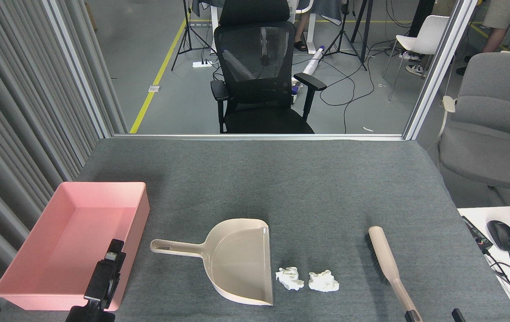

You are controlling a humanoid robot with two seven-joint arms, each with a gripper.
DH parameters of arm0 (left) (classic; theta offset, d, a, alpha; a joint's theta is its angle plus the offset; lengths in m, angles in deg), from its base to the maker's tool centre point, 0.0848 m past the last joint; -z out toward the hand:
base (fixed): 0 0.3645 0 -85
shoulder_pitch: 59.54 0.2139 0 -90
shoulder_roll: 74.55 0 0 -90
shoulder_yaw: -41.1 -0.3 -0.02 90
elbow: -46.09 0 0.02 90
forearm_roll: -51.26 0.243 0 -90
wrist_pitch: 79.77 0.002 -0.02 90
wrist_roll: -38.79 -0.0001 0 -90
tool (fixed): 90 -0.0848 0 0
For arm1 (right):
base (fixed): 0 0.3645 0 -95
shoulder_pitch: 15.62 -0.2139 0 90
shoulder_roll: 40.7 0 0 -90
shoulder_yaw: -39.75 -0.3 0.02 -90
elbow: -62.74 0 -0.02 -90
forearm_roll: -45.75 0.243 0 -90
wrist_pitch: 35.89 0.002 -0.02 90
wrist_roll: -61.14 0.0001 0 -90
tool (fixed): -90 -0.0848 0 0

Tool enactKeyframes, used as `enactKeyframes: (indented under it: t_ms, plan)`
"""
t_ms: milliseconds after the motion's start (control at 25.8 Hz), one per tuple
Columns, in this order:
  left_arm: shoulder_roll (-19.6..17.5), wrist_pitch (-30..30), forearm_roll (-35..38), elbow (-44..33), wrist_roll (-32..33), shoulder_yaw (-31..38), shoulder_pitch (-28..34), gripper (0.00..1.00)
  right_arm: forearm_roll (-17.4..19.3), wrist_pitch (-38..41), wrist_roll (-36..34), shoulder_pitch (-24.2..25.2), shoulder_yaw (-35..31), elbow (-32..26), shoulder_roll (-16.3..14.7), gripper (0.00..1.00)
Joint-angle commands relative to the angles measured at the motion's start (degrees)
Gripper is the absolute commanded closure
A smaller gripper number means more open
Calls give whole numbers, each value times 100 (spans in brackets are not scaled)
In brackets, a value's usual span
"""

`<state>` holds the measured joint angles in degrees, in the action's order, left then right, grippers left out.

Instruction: Sweep and dump garbage into bin

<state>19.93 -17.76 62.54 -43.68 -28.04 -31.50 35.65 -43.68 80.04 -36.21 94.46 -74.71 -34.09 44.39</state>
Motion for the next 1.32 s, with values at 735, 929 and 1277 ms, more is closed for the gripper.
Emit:
enactKeyframes:
  t_ms: [735, 929, 1277]
  plan:
    - [-8, -110, -12, 759, -393, -106, 114, 1, -31, -9, 15, -268, 29, 384, 131, 2]
    - [-8, -110, -12, 812, -393, -106, 114, 1, -40, -18, 15, -277, 240, 445, 122, 2]
    - [-8, -119, -47, 777, -393, -273, 105, 1, -75, -35, 24, -277, 275, 560, 105, 2]
